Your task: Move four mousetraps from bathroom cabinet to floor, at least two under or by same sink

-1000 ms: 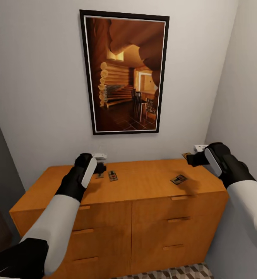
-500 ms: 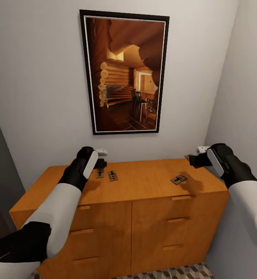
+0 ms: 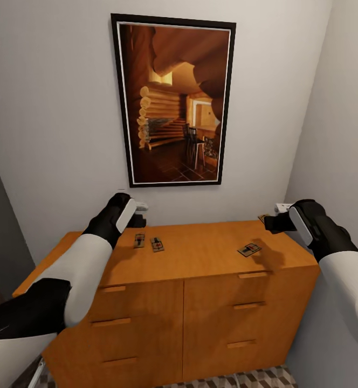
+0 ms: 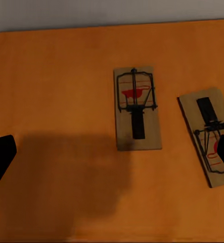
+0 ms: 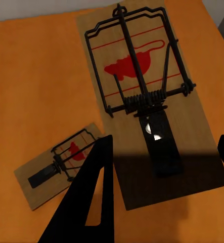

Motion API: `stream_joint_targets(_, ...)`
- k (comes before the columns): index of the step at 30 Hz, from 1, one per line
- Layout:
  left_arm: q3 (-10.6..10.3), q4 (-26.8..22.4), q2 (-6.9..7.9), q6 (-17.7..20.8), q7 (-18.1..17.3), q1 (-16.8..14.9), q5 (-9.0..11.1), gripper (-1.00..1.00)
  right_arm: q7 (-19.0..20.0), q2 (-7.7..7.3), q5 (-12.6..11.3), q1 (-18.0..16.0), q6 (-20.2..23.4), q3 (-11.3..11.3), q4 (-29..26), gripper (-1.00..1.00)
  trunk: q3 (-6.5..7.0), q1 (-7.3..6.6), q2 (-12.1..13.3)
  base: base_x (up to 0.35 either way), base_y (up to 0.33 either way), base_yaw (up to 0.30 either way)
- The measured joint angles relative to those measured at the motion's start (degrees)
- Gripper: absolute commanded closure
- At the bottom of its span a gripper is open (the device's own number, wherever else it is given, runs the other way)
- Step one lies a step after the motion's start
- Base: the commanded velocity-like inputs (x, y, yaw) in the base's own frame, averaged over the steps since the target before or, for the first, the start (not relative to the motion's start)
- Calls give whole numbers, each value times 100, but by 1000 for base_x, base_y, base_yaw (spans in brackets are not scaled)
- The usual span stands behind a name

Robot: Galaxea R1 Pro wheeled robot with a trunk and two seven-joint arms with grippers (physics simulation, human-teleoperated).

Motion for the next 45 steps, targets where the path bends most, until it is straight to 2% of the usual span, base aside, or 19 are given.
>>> stream_joint_targets(2,1,136,19,-6,2,-30,-4,-100,0,0,1,0,0,2,0,100,0,0,-1,0,0,0)
stream_joint_targets(6,107,264,6,31,-17,-38,128,-100,-31,-84,17,0,0,-12,87,100,0,0,-1,0,0,0)
stream_joint_targets(11,66,281,-1,33,-139,-37,92,-100,-30,-72,40,0,0,-12,88,100,0,0,-1,0,0,0)
stream_joint_targets(18,52,414,2,33,-192,-36,276,-100,-16,-273,152,0,0,4,80,100,0,0,-1,1,0,0)
stream_joint_targets(21,50,423,3,30,-197,-36,348,-100,-14,-309,157,0,0,3,80,100,1,-1,-1,96,0,0)
stream_joint_targets(40,49,430,20,17,-130,-36,346,-100,-14,-340,135,0,0,4,79,100,1,-3,-1,290,0,0)
stream_joint_targets(45,49,450,19,17,-129,-36,356,-100,-19,-349,122,0,0,1,90,100,0,-1,-1,119,0,0)
